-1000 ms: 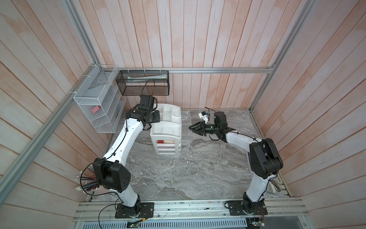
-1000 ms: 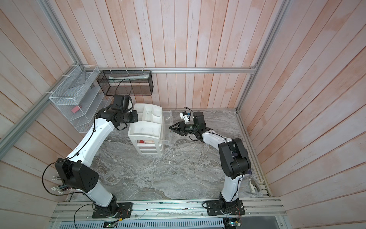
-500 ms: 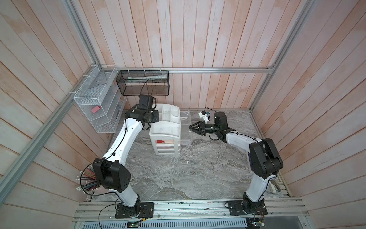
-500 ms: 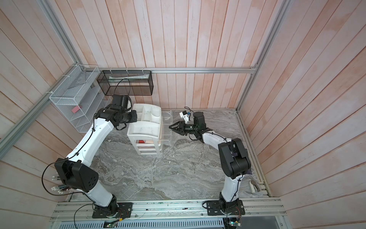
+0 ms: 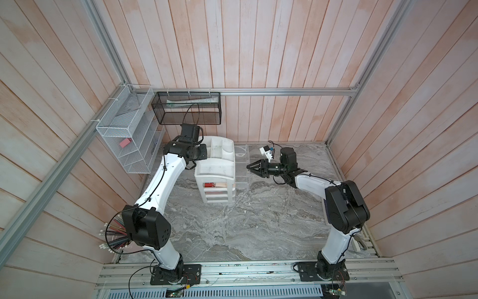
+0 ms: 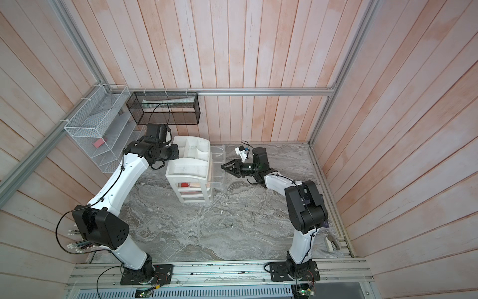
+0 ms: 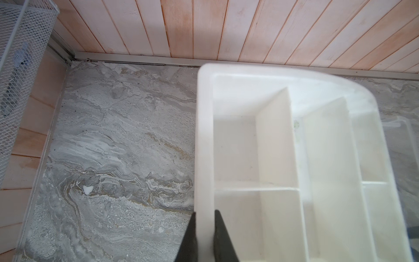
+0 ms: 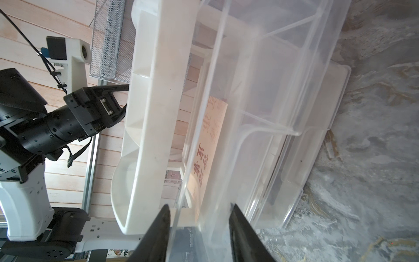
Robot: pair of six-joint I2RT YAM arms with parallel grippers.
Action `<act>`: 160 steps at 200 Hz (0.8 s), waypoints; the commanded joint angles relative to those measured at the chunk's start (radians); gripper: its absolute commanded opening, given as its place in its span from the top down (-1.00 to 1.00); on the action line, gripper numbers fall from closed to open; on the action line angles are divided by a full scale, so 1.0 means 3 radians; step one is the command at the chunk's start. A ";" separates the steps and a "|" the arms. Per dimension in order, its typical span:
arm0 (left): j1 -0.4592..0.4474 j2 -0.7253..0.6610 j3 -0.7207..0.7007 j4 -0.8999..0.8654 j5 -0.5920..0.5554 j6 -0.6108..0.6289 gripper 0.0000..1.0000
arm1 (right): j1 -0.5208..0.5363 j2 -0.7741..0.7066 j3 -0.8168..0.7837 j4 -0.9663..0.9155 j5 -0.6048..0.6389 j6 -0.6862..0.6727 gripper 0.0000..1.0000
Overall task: Take the postcards out of the drawer
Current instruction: Open the drawer at the center of the board.
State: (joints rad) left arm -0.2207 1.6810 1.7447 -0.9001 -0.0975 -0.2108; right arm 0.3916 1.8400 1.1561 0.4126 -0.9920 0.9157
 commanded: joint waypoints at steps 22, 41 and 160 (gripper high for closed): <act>0.0048 0.0001 0.0136 0.0221 -0.0085 0.0115 1.00 | -0.0093 -0.0177 -0.0036 0.0116 -0.0040 -0.0049 0.16; 0.0047 -0.0017 0.0136 0.0215 -0.0065 0.0158 1.00 | -0.0106 -0.0166 0.0046 -0.0043 -0.0043 -0.0154 0.16; 0.0046 0.0005 0.0132 0.0202 -0.0062 0.0201 1.00 | -0.0222 -0.0294 -0.0110 -0.0082 -0.0004 -0.0177 0.17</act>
State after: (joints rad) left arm -0.2169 1.6810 1.7447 -0.8974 -0.0799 -0.1749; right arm 0.3477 1.7969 1.1286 0.3634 -0.9886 0.8829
